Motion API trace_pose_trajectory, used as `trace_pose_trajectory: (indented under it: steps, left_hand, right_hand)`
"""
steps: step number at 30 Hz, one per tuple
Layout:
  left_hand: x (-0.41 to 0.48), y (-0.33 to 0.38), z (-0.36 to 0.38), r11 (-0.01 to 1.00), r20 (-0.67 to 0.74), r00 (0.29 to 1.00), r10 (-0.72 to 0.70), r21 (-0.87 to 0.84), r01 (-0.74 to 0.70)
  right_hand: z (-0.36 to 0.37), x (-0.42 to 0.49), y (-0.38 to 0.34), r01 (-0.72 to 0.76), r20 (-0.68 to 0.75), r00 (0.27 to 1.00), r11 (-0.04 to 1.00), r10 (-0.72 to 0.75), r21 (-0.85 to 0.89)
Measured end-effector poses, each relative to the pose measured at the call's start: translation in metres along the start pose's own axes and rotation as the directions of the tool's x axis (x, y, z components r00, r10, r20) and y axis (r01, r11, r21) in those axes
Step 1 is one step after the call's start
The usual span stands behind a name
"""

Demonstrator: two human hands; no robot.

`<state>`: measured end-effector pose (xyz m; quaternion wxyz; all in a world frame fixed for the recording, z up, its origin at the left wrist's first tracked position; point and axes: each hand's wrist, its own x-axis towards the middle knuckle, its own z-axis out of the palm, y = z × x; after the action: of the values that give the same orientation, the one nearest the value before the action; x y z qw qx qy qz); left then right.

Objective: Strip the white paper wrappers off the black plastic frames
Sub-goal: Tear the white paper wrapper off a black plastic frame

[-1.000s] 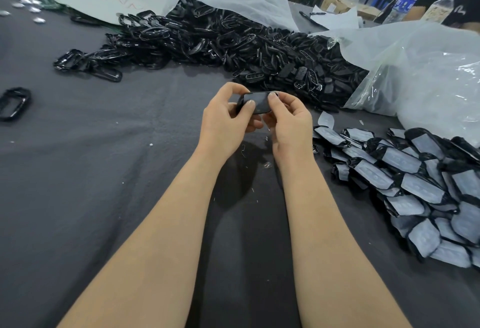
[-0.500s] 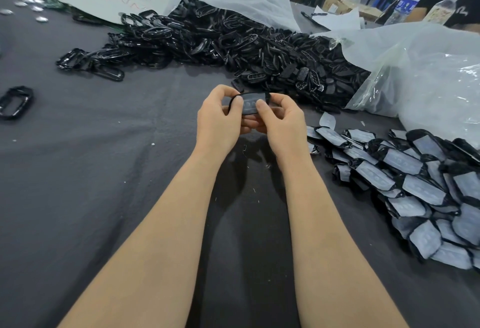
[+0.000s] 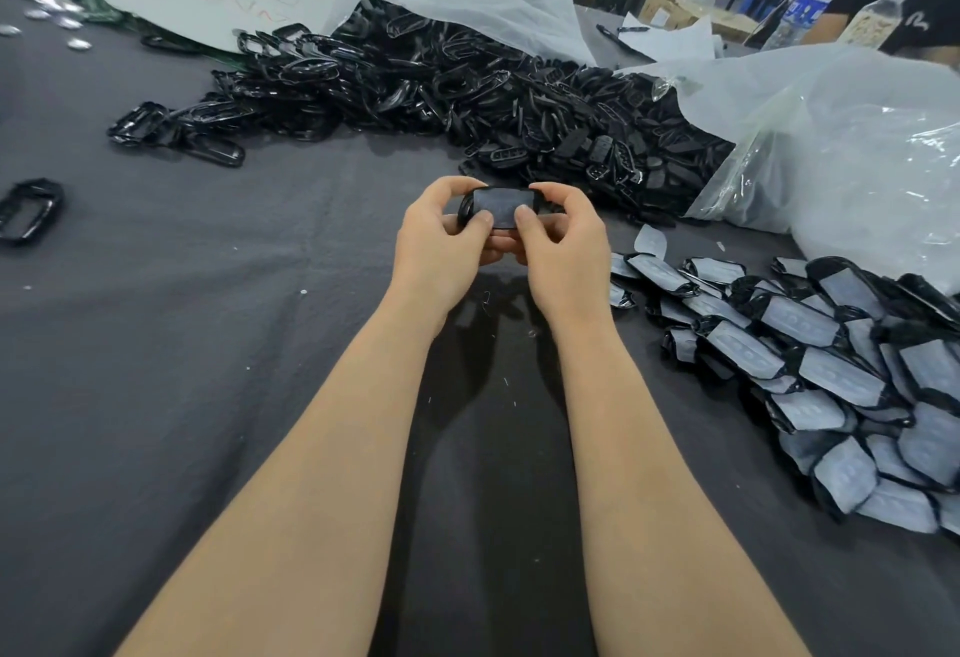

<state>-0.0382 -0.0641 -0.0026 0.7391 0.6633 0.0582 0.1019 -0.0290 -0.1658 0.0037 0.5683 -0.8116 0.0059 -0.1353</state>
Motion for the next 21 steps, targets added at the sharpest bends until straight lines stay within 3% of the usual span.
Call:
trace_pose_trajectory:
  steps: [4, 8, 13, 17, 21]
  left_hand:
    - [-0.003, 0.004, 0.003, 0.998, 0.033, 0.999, -0.008, -0.062, 0.01]
    - [-0.007, 0.01, 0.021, 0.997, 0.03, 0.999, 0.033, 0.066, -0.035]
    - [-0.018, 0.023, 0.079, 0.969, 0.152, 0.987, 0.043, 0.235, -0.078]
    - [-0.034, 0.023, 0.129, 0.872, 0.239, 0.96, 0.143, 0.428, -0.236]
    - [-0.048, 0.016, 0.164, 0.703, 0.26, 0.959, 0.113, 0.661, -0.262]
  right_hand:
    - [-0.007, 0.0, -0.004, -0.013, -0.042, 0.999, 1.0, 0.014, 0.013]
    - [-0.026, -0.001, -0.008, -0.068, -0.088, 0.994, 0.997, 0.07, 0.023]
    - [-0.081, -0.009, -0.003, -0.144, -0.342, 0.933, 0.987, 0.111, -0.074]
    - [-0.134, -0.02, 0.004, -0.173, -0.491, 0.871, 0.943, 0.011, -0.286]
    - [-0.159, -0.032, 0.015, -0.303, -0.564, 0.826, 0.851, 0.01, -0.429]
